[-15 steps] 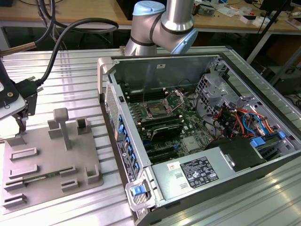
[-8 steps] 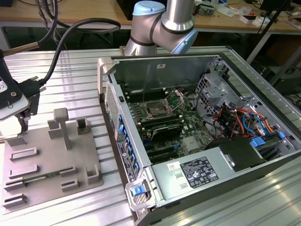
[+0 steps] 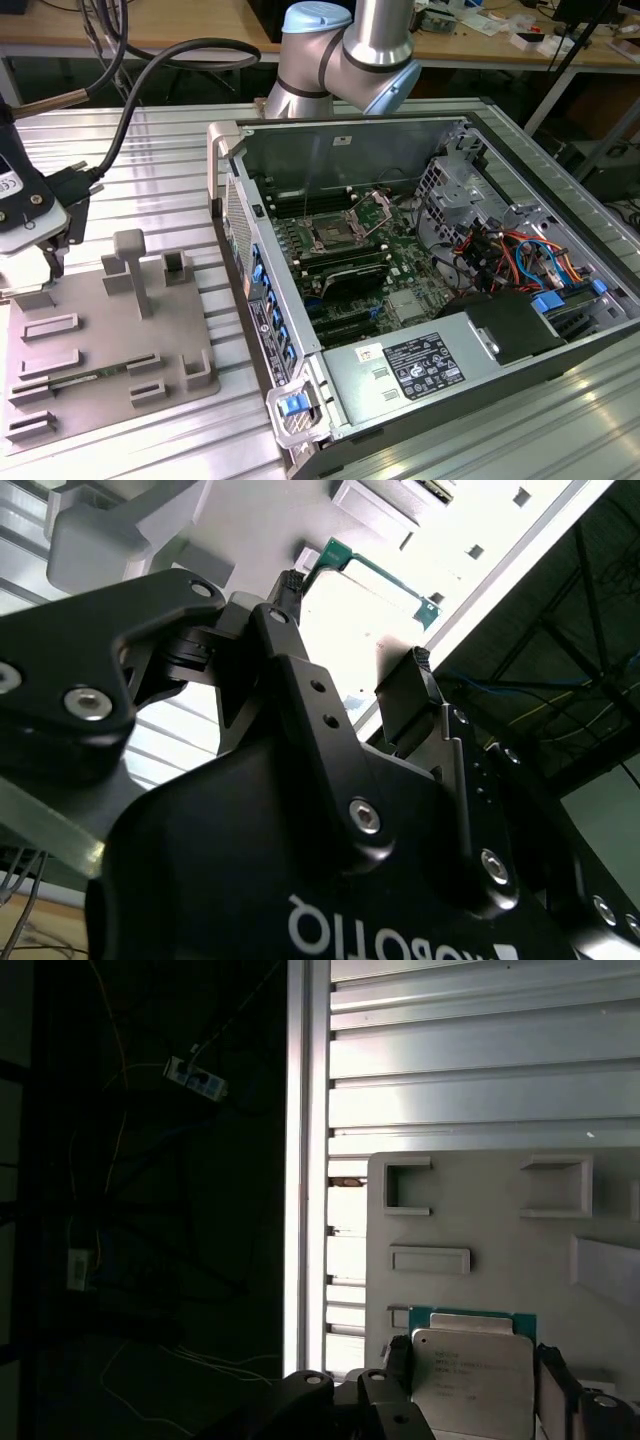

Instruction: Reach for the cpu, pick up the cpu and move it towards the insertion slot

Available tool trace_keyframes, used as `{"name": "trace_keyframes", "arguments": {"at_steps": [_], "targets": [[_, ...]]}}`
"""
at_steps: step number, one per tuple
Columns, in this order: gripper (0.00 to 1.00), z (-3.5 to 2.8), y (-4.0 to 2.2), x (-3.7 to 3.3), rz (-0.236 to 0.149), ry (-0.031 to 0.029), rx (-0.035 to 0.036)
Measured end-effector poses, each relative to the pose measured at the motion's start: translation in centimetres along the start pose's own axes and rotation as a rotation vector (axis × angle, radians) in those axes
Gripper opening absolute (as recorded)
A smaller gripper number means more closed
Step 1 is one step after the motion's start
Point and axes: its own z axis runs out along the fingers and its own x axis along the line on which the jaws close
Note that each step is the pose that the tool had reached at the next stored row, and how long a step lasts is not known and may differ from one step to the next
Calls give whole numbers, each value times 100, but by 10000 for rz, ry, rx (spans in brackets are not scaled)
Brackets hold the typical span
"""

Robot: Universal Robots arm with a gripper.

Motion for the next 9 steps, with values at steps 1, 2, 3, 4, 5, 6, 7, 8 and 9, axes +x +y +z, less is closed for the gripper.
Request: {"name": "trace_keyframes", "arguments": {"at_steps": [1, 2, 3, 4, 5, 6, 7, 8, 9], "targets": [[55, 0, 0, 0, 0, -2, -1], [55, -1, 0, 0, 0, -2, -2], [55, -4, 0, 0, 0, -1, 0], [55, -8, 0, 0, 0, 0, -1], [55, -12, 0, 0, 0, 0, 0], [55, -17, 0, 0, 0, 1, 1], [55, -26, 0, 0, 0, -1, 0], [55, -34, 0, 1, 0, 0, 0], [55, -40, 0, 1, 0, 0, 0]]}}
